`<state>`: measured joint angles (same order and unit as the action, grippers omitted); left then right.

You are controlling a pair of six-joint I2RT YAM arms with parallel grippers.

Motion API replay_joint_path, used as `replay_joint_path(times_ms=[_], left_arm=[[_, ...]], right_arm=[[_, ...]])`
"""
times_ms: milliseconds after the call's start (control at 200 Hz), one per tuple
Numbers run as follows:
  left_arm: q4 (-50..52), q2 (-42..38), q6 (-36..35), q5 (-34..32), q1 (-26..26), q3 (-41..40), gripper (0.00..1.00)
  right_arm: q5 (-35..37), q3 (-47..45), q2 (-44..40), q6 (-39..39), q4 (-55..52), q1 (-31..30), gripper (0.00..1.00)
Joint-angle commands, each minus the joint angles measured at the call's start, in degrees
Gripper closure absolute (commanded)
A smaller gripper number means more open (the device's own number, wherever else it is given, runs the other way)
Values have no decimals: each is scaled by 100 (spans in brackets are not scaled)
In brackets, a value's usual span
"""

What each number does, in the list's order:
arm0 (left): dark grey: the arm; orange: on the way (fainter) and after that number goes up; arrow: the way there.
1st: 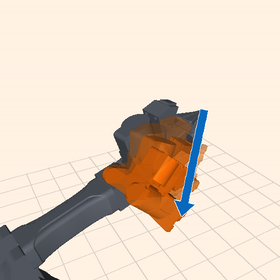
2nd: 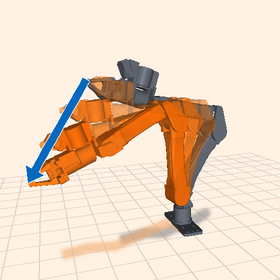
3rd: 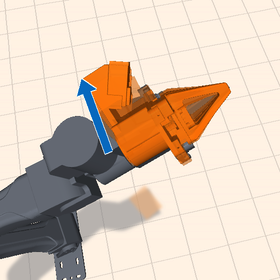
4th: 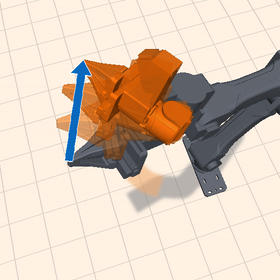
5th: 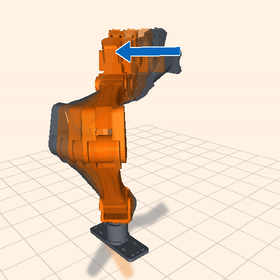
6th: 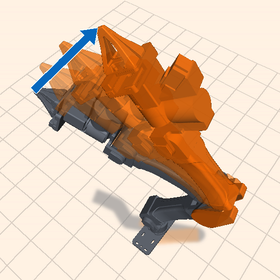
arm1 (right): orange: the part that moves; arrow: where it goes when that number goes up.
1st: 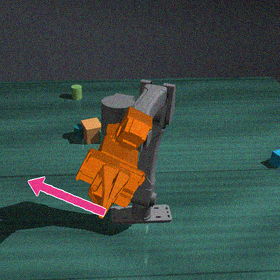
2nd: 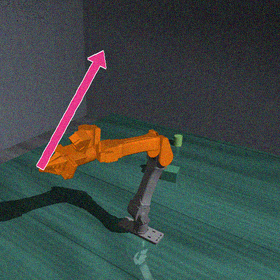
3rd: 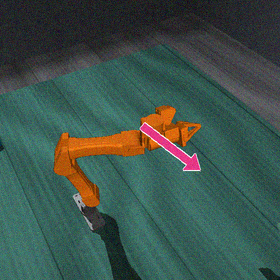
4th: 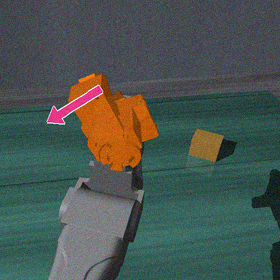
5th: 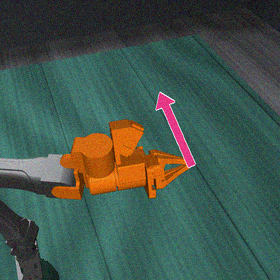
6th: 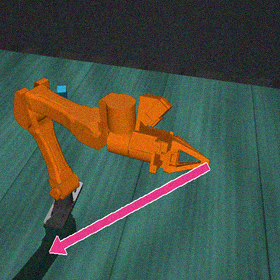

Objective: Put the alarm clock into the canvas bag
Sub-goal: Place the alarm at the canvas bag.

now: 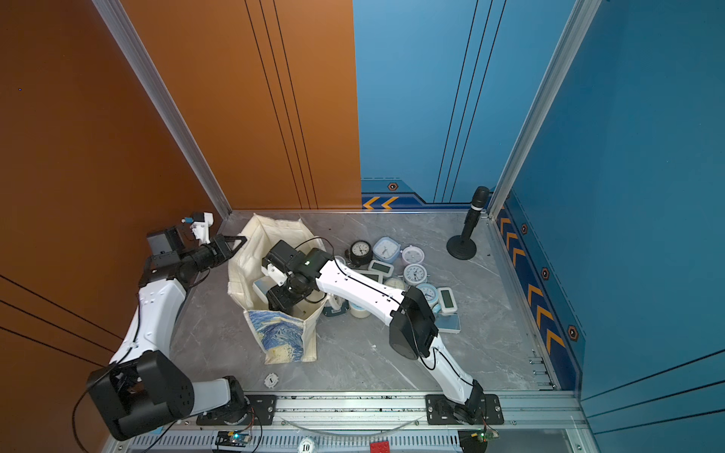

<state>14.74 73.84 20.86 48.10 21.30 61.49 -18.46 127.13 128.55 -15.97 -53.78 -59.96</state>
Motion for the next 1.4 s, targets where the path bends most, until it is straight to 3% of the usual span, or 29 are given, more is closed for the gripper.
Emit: replay_joint_path(times_ms=[0,260,726,871,1241,1396], left_arm=[[-24,-59,-3,106,-47,-67,100],[-24,-56,19,112,-56,-67,100],[-28,-63,5,106,-56,-67,100],[-25,-67,1,104,-61,-67,100],[-28,-54,-3,106,-47,-67,100],[-25,-38,-3,96,-38,-67,100]], right_arm=[[-150,195,128,-68,-452,-77,65],[-329,579,676,275,-1213,-170,63],[-176,822,1421,581,-1520,-239,55],[-118,887,1508,577,-1548,-244,48],[208,1098,1177,456,-1548,-249,14],[296,1204,974,420,-1543,-250,12]])
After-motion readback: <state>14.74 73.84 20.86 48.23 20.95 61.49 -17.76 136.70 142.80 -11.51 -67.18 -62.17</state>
